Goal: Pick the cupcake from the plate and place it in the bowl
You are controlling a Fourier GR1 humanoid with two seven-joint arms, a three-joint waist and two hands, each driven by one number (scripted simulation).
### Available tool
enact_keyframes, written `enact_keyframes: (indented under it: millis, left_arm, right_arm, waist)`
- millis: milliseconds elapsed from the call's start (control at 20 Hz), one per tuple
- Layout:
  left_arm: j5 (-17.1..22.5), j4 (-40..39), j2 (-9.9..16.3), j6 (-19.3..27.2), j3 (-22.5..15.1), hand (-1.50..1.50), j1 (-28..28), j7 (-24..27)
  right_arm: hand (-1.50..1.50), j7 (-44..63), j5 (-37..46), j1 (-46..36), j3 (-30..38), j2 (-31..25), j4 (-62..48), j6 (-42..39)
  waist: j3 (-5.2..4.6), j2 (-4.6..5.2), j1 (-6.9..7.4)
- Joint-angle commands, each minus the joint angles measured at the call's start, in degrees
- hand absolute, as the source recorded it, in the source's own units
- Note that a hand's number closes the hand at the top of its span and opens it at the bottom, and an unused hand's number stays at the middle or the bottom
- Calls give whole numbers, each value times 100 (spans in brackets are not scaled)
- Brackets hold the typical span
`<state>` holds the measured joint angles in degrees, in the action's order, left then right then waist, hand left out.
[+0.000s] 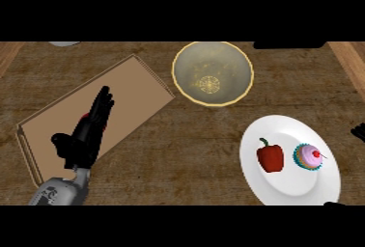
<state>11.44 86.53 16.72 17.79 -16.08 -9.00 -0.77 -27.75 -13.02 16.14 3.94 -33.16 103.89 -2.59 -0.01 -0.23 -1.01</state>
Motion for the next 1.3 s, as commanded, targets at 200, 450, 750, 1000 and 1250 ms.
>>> enact_keyframes:
  millis: [200,450,750,1000,1250]
  left_arm:
    - [-114,-199,-243,-125,21,0,-99,82]
    - [-40,31,-56,-329,195,0,28,-46]
    - [-161,4,-125,-389,240,0,-12,-73]
    - [-339,232,-237,-366,341,0,21,-221]
    - [-673,375,-470,-394,220,0,418,-92]
  right_arm:
    - [-150,2072,-131,-69,791,-924,824,-149]
    - [-150,2951,-51,-216,613,-1201,641,-496]
    - [-150,3891,366,-718,28,-1348,481,-824]
    - [-150,3572,867,-661,-55,-1006,-7,-1279]
    - [-150,3175,1146,-256,191,-540,89,-1631]
  waist:
    - [-6,21,64]
    - [-2,27,131]
    - [-2,32,146]
    - [2,22,108]
    - [1,14,80]
